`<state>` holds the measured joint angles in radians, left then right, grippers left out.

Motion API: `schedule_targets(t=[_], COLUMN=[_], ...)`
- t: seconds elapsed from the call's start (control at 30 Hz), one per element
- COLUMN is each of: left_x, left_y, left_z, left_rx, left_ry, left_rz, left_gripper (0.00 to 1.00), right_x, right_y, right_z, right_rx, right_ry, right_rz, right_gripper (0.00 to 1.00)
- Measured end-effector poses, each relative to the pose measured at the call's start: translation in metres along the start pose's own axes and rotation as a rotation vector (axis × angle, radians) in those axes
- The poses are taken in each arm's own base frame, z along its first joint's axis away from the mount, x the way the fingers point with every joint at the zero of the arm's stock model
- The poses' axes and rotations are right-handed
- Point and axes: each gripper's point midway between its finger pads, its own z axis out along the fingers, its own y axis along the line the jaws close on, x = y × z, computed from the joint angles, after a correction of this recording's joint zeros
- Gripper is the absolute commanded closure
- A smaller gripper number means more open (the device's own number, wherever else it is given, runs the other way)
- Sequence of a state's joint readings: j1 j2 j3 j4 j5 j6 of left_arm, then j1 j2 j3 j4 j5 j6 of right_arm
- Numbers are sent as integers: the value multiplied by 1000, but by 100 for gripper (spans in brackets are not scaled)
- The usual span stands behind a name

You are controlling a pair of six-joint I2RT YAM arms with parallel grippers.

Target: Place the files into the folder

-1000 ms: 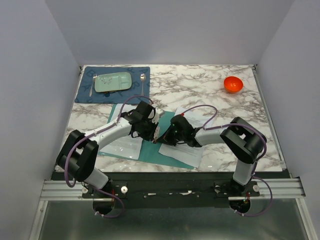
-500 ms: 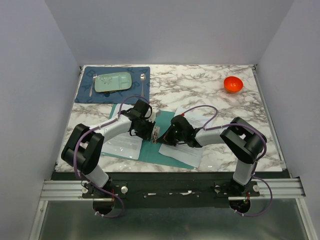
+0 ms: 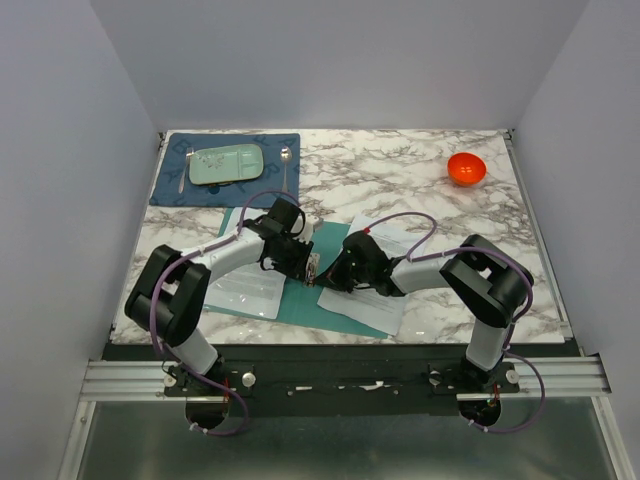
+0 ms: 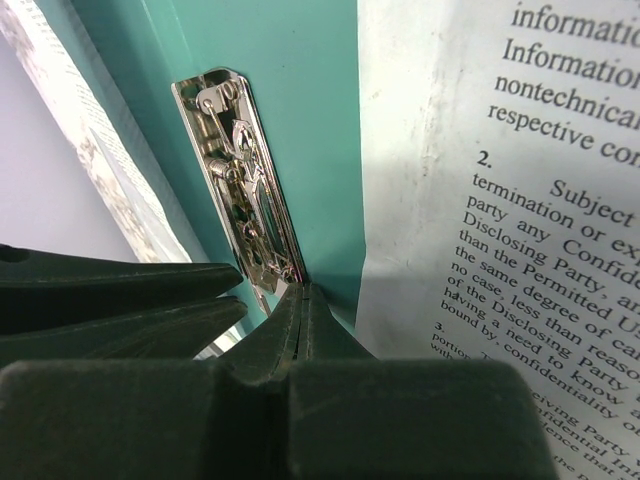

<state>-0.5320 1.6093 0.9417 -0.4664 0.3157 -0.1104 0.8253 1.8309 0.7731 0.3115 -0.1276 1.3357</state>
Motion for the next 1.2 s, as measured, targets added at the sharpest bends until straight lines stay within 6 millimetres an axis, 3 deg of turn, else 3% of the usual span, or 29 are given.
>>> schedule_targets(t=[0.5,0.97,1.2], left_x=[3,3,2], left_y=[0,-1,-1], left_z=[8,13,13], left_rx=[1,-7,-10], left_ry=[21,35,39], left_rz=[-5,-5,-16], left_gripper=[75,93,94], right_x=[0,0,0], right_y=[0,0,0], right_z=[0,1,1], right_rx=[-9,-12,-12], right_ry=[-2,-2,-2], right_rz=[6,9,9], right_gripper=[100,100,100])
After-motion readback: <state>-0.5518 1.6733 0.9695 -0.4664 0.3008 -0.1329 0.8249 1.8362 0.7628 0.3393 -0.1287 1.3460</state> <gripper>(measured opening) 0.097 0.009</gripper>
